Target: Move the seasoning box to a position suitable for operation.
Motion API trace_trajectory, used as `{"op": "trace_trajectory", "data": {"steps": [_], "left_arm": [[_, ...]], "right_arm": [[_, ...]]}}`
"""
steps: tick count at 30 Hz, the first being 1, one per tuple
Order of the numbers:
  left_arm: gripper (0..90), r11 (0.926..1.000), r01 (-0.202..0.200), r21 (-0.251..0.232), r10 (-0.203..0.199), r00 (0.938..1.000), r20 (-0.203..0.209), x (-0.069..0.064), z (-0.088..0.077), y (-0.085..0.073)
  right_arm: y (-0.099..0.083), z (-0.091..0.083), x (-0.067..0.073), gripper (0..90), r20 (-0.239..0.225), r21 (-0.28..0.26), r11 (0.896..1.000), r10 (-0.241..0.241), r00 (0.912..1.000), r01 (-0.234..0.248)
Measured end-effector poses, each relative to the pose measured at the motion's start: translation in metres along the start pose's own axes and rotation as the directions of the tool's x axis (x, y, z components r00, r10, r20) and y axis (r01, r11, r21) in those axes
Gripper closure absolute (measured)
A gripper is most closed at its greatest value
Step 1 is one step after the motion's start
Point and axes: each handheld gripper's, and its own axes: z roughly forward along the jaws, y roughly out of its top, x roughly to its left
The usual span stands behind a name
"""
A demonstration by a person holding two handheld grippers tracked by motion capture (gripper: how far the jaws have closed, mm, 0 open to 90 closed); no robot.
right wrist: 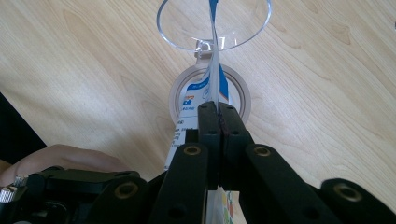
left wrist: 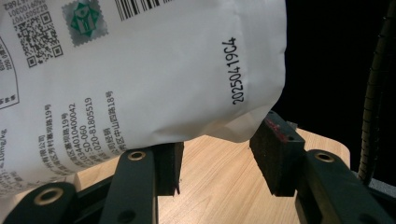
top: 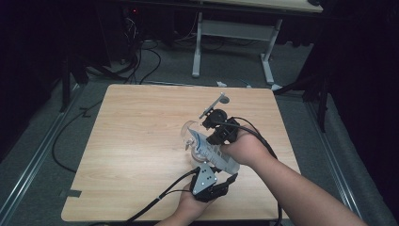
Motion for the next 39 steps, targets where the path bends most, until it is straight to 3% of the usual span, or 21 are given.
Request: {"op": "trace_trajectory", "data": {"steps": [39], "left_arm": [[55.5, 1.0000, 0.002, -0.005, -0.002, 1.0000, 0.001, 0.0008, -0.0007, 0.0008]], "right_arm": [[0.0011, 0.0009, 0.0004, 89.5, -0.003, -0.007, 1.000, -0.007, 1.0000, 0.007]]}}
